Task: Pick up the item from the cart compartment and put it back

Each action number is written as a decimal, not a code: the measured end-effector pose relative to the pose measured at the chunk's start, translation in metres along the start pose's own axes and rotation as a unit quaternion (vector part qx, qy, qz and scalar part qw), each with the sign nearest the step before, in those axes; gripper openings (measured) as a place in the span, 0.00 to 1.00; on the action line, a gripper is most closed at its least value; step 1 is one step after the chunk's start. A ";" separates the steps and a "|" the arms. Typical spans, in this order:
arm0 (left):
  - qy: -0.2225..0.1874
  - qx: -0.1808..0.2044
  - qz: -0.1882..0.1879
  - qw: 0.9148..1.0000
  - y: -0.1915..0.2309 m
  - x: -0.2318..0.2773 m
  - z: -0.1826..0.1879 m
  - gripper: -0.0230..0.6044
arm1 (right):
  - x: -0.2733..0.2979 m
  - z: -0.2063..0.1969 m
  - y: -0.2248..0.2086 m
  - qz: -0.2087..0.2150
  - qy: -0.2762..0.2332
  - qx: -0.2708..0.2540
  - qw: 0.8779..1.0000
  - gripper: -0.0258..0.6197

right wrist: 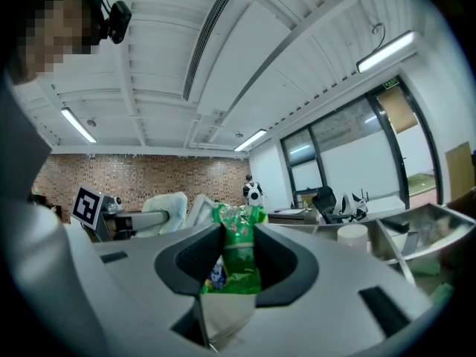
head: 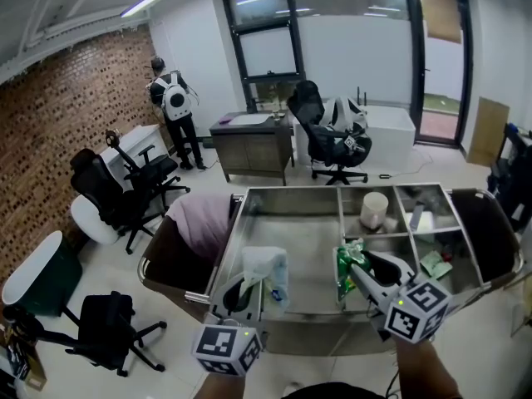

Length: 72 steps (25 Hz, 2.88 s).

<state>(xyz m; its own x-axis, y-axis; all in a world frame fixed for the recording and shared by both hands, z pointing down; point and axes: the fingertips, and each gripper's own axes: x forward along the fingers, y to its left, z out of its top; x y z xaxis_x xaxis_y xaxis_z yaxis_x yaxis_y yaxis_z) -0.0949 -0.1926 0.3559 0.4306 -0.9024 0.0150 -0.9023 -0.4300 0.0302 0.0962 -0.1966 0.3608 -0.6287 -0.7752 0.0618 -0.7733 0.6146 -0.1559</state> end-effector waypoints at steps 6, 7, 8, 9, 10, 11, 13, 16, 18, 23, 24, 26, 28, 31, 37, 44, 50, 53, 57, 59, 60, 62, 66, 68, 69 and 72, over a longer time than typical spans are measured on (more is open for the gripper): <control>0.001 0.000 0.003 1.000 0.002 0.001 -0.002 0.06 | 0.003 0.000 0.000 0.003 0.002 -0.003 1.000 0.27; 0.001 0.000 0.003 1.000 0.002 0.001 -0.002 0.06 | 0.003 -0.001 0.000 0.004 0.002 -0.003 1.000 0.27; 0.002 0.000 0.004 1.000 0.002 0.001 -0.002 0.06 | 0.003 -0.001 0.000 0.004 0.003 -0.003 1.000 0.27; 0.004 0.000 0.004 1.000 0.002 0.002 -0.003 0.06 | 0.004 -0.002 0.000 0.005 0.003 -0.002 1.000 0.27; 0.005 0.000 0.005 1.000 0.003 0.002 -0.004 0.06 | 0.005 -0.003 0.000 0.005 0.004 -0.002 1.000 0.27; 0.006 0.000 0.006 1.000 0.004 0.003 -0.005 0.06 | 0.006 -0.003 0.000 0.006 0.004 -0.001 1.000 0.27; 0.009 0.000 0.007 1.000 0.006 0.004 -0.006 0.06 | 0.008 -0.004 -0.001 0.005 0.004 0.000 1.000 0.27; 0.009 0.001 0.005 1.000 0.007 0.007 -0.006 0.06 | 0.013 -0.001 -0.002 0.004 0.001 -0.002 1.000 0.27; 0.009 0.007 0.005 1.000 0.011 0.011 -0.003 0.06 | 0.020 0.005 -0.002 0.004 -0.001 -0.010 1.000 0.27; 0.023 0.014 0.022 0.999 0.027 0.034 -0.006 0.06 | 0.053 0.007 -0.008 -0.001 0.015 -0.025 1.000 0.27; 0.028 0.012 0.025 0.999 0.031 0.039 -0.009 0.06 | 0.061 0.004 -0.010 -0.002 0.023 -0.027 0.999 0.27; 0.042 0.006 0.029 0.999 0.037 0.052 -0.015 0.06 | 0.077 -0.002 -0.015 -0.005 0.038 -0.030 0.999 0.27; 0.058 -0.003 0.031 0.998 0.044 0.065 -0.023 0.06 | 0.094 -0.005 -0.022 -0.009 0.051 -0.031 0.998 0.27; 0.079 -0.011 0.039 0.996 0.054 0.085 -0.033 0.06 | 0.118 -0.011 -0.033 -0.018 0.070 -0.034 0.997 0.27; 0.105 -0.020 0.054 0.993 0.079 0.129 -0.036 0.06 | 0.167 -0.009 -0.057 -0.039 0.093 -0.033 0.994 0.27; 0.138 -0.028 0.060 0.988 0.093 0.161 -0.053 0.06 | 0.203 -0.031 -0.074 -0.049 0.130 -0.022 0.990 0.27; 0.178 -0.037 0.063 0.981 0.102 0.174 -0.085 0.06 | 0.218 -0.043 -0.075 -0.055 0.150 -0.030 0.987 0.28; 0.189 -0.036 0.063 0.979 0.102 0.173 -0.087 0.08 | 0.220 -0.051 -0.073 -0.051 0.170 -0.035 0.983 0.31; 0.199 -0.032 0.057 0.978 0.101 0.175 -0.087 0.33 | 0.223 -0.062 -0.072 -0.051 0.199 -0.048 0.978 0.53; 0.196 -0.033 0.058 0.978 0.102 0.174 -0.087 0.33 | 0.223 -0.062 -0.071 -0.050 0.199 -0.049 0.977 0.53; 0.194 -0.034 0.060 0.979 0.103 0.173 -0.087 0.33 | 0.222 -0.061 -0.071 -0.050 0.197 -0.050 0.978 0.53; 0.195 -0.033 0.060 0.978 0.103 0.172 -0.087 0.36 | 0.221 -0.057 -0.070 -0.050 0.189 -0.050 0.979 0.53; 0.214 -0.034 0.045 0.975 0.098 0.171 -0.091 0.42 | 0.218 -0.051 -0.067 -0.045 0.180 -0.047 0.982 0.53; 0.245 -0.031 0.026 0.969 0.090 0.170 -0.100 0.52 | 0.217 -0.051 -0.065 -0.042 0.179 -0.047 0.982 0.53; 0.255 -0.026 0.022 0.966 0.088 0.170 -0.103 0.57 | 0.216 -0.050 -0.064 -0.041 0.179 -0.048 0.982 0.53; 0.243 -0.008 0.037 0.969 0.090 0.169 -0.098 0.57 | 0.213 -0.049 -0.063 -0.039 0.176 -0.048 0.982 0.53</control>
<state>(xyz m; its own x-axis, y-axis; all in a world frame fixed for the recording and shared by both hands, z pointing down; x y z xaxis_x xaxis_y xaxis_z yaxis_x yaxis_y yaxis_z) -0.1010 -0.3814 0.4587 0.3279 -0.8095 0.4870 -0.9321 -0.3612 0.0271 0.0070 -0.3936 0.4322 -0.5439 -0.7322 0.4098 -0.8137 0.5796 -0.0444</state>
